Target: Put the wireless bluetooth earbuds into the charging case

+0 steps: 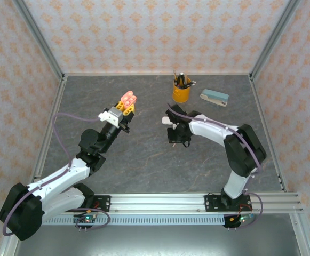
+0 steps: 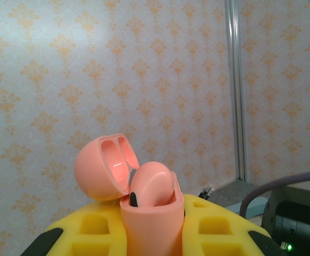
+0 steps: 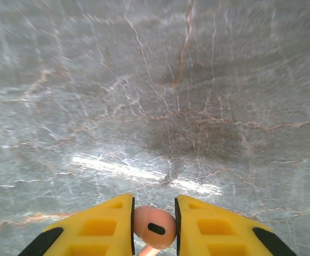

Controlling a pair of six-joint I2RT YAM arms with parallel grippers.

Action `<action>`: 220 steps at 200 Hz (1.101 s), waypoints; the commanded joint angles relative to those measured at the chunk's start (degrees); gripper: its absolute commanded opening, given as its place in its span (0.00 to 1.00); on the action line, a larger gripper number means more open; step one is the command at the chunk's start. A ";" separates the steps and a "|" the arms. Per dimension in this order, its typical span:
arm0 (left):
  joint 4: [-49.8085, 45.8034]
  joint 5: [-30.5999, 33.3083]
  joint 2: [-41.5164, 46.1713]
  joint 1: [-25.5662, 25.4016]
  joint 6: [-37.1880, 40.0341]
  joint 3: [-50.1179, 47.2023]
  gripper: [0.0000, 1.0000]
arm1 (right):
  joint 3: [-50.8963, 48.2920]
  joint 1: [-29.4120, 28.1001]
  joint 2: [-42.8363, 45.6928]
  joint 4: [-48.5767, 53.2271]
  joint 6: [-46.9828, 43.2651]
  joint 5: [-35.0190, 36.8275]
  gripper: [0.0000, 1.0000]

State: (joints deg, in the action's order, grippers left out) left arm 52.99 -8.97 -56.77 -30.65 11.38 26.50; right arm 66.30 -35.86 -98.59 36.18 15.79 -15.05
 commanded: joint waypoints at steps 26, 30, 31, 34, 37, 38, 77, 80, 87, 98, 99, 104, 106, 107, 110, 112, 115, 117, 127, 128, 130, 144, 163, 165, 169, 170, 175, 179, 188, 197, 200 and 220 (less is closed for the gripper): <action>1.76 -0.39 0.77 -0.23 -0.55 0.65 0.00 | 0.17 -0.27 9.39 -3.21 -0.36 4.55 0.23; 1.76 -0.41 0.76 -0.27 -0.57 0.64 0.00 | 0.52 -0.27 10.09 -3.31 -0.53 4.81 0.23; 1.76 -0.42 0.73 -0.28 -0.57 0.60 0.00 | 0.64 -0.27 10.26 -3.31 -0.56 4.92 0.23; 1.70 -0.43 0.82 -0.25 -0.57 0.58 0.00 | 0.85 -0.27 10.78 -3.31 -0.73 5.00 0.23; 1.68 -0.51 0.79 -0.28 -0.61 0.57 0.00 | 1.11 -0.28 11.31 -3.31 -0.90 5.20 0.23; 1.68 -0.51 0.79 -0.28 -0.63 0.57 0.00 | 1.29 -0.27 11.44 -3.31 -0.92 5.25 0.23; 1.89 -1.03 0.42 -0.28 -0.71 0.66 0.00 | 5.98 -0.35 17.03 -3.75 -3.31 7.05 0.23; 1.93 -1.04 0.36 -0.21 -0.74 0.66 0.00 | 6.35 -0.35 17.39 -3.87 -3.47 7.14 0.23; 1.87 -1.13 0.35 -0.24 -0.70 0.66 0.00 | 7.19 -0.35 18.16 -4.38 -3.91 7.32 0.23; 1.79 -1.28 0.35 -0.24 -0.65 0.74 0.00 | 8.59 -0.35 19.36 -5.31 -4.58 7.57 0.23; 1.77 -1.25 0.35 -0.26 -0.70 0.74 0.00 | 8.72 -0.35 19.47 -5.41 -4.65 7.57 0.23; 1.75 -1.30 0.35 -0.27 -0.66 0.74 0.00 | 9.23 -0.44 20.05 -5.97 -4.94 7.65 0.23; 1.76 -1.33 0.35 -0.28 -0.65 0.74 0.00 | 9.44 -0.44 20.26 -6.20 -5.08 7.66 0.23; 1.76 -1.32 0.35 -0.28 -0.65 0.74 0.00 | 9.58 -0.44 20.36 -6.34 -5.12 7.66 0.23; 1.76 -1.38 0.31 -0.28 -0.65 0.74 0.00 | 9.94 -0.44 20.70 -6.82 -5.26 7.70 0.23; 1.72 -1.46 0.30 -0.28 -0.65 0.74 0.00 | 10.13 -0.44 20.93 -7.11 -5.45 7.63 0.23; 1.76 -1.48 0.26 -0.27 -0.65 0.74 0.00 | 10.34 -0.44 21.29 -7.58 -5.67 7.58 0.23; 1.76 -1.53 0.28 -0.26 -0.61 0.81 0.00 | 10.47 -0.44 21.39 -7.96 -5.81 7.56 0.23; 1.81 -1.67 0.14 -0.28 -0.65 0.83 0.00 | 10.97 -0.53 22.59 -9.99 -6.46 6.95 0.24; 1.83 -1.67 0.11 -0.28 -0.65 0.83 0.00 | 11.01 -0.53 22.71 -10.16 -6.51 6.91 0.24; 1.91 -1.73 0.09 -0.28 -0.65 0.83 0.00 | 11.21 -0.60 22.95 -10.52 -6.59 6.77 0.24; 2.03 -2.00 -0.07 -0.28 -0.65 0.96 0.00 | 12.52 -0.78 23.88 -12.44 -7.35 6.04 0.24; 1.90 -2.40 -0.33 -0.24 -0.74 1.18 0.00 | 14.42 -1.05 24.49 -14.46 -7.97 4.75 0.24; 1.93 -2.44 -0.35 -0.27 -0.74 1.25 0.00 | 14.59 -1.10 24.49 -14.60 -8.03 4.58 0.24; 1.94 -2.53 -0.43 -0.28 -0.82 1.28 0.00 | 15.04 -1.14 24.49 -14.92 -8.13 4.23 0.24; 1.98 -2.58 -0.44 -0.28 -0.82 1.27 0.00 | 15.19 -1.19 24.49 -14.96 -8.18 4.15 0.24; 2.02 -2.75 -0.52 -0.28 -0.83 1.38 0.00 | 15.77 -1.29 24.48 -15.31 -8.36 3.63 0.24; 1.97 -2.95 -0.65 -0.26 -0.83 1.36 0.00 | 16.23 -1.36 24.47 -15.58 -8.57 3.29 0.24; 2.16 -3.32 -0.87 -0.28 -0.87 1.54 0.00 | 17.33 -1.57 24.34 -16.02 -8.88 2.40 0.24; 2.12 -3.63 -1.21 -0.28 -0.99 1.64 0.00 | 18.35 -1.87 24.36 -16.52 -9.02 1.98 0.24; 2.14 -3.72 -1.31 -0.24 -1.00 1.71 0.00 | 18.62 -1.97 24.32 -16.64 -9.10 1.83 0.24; 2.14 -4.53 -2.30 -0.30 -1.32 2.10 0.00 | 20.56 -2.55 24.18 -17.52 -9.55 0.85 0.24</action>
State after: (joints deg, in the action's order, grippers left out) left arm 52.97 -11.60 -58.28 -30.65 11.33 26.52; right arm 83.79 -37.60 -75.13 22.15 7.99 -12.05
